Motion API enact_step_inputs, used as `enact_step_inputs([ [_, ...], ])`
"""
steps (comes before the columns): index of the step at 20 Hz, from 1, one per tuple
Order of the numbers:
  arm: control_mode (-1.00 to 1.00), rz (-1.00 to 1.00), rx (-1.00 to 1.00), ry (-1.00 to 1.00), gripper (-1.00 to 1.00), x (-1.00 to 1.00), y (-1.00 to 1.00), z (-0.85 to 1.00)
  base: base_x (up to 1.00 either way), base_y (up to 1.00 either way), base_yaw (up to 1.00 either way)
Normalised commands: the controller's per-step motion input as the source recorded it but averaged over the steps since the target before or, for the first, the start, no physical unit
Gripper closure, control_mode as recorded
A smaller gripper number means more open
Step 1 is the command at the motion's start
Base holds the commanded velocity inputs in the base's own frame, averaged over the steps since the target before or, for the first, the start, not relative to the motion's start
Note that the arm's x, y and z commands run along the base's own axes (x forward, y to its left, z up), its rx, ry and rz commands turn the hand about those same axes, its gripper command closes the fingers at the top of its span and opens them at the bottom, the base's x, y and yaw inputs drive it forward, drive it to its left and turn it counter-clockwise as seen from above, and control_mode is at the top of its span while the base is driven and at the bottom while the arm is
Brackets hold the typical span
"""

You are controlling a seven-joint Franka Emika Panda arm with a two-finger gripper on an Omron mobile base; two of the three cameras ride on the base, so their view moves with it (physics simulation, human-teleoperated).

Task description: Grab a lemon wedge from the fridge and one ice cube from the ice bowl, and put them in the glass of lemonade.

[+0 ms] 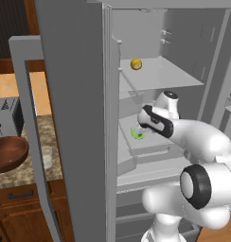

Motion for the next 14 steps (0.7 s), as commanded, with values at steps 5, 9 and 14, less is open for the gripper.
enact_step_inputs([
  [5,-1.0,0.1,0.0,0.07,-1.0,0.24,0.0,-0.44,0.0,0.0,0.0],
  [9,-1.0,0.1,0.0,0.04,-1.0,0.24,0.0,-0.22,0.0,0.0,0.0],
  [14,-1.0,0.07,0.0,0.0,-1.0,0.19,0.05,0.0,0.0,0.0,0.0],
])
